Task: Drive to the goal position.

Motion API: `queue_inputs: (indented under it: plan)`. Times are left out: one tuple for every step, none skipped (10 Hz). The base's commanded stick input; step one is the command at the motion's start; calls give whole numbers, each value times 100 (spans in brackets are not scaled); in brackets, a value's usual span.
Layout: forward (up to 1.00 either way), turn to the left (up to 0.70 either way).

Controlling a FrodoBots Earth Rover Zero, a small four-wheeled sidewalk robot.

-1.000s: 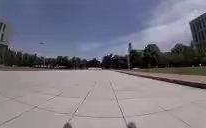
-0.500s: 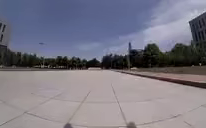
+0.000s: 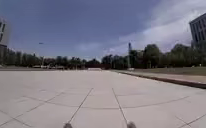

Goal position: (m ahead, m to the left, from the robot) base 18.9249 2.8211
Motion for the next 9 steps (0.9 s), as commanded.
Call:
queue_inputs:
  plan:
    - [45,3]
    - [45,3]
    - [45,3]
    - [45,3]
    - [45,3]
    - [45,3]
    - [45,3]
    - [45,3]
    - [45,3]
